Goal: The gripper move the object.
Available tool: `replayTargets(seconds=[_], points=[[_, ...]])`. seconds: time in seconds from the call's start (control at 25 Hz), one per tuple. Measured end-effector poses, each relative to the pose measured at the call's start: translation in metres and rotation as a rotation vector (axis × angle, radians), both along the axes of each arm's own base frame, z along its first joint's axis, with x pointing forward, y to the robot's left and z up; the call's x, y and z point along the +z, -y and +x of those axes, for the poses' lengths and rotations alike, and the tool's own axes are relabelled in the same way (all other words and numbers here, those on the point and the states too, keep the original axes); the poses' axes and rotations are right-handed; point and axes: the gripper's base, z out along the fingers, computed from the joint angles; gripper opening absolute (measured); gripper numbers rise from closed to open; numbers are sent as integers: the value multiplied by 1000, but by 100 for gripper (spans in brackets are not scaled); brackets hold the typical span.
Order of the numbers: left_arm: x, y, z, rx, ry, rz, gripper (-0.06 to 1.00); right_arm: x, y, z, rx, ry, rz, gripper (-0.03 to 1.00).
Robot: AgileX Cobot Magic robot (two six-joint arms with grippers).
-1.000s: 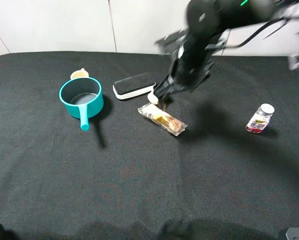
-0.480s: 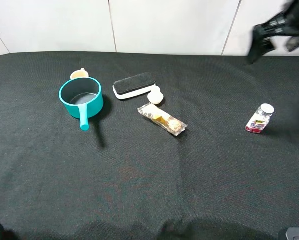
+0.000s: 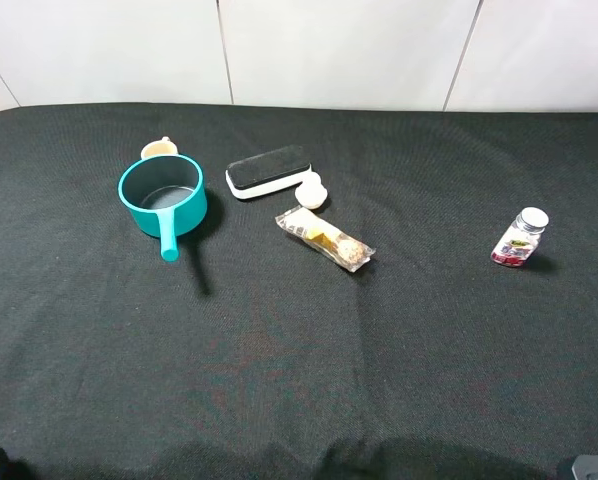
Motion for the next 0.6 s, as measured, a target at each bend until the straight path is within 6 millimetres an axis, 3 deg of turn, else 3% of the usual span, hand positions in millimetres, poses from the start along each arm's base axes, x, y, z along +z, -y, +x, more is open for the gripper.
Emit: replayTargets(seconds=[0.6], points=[[0, 0, 0, 0, 0, 0, 99, -9, -25, -130, -95, 270, -74, 69]])
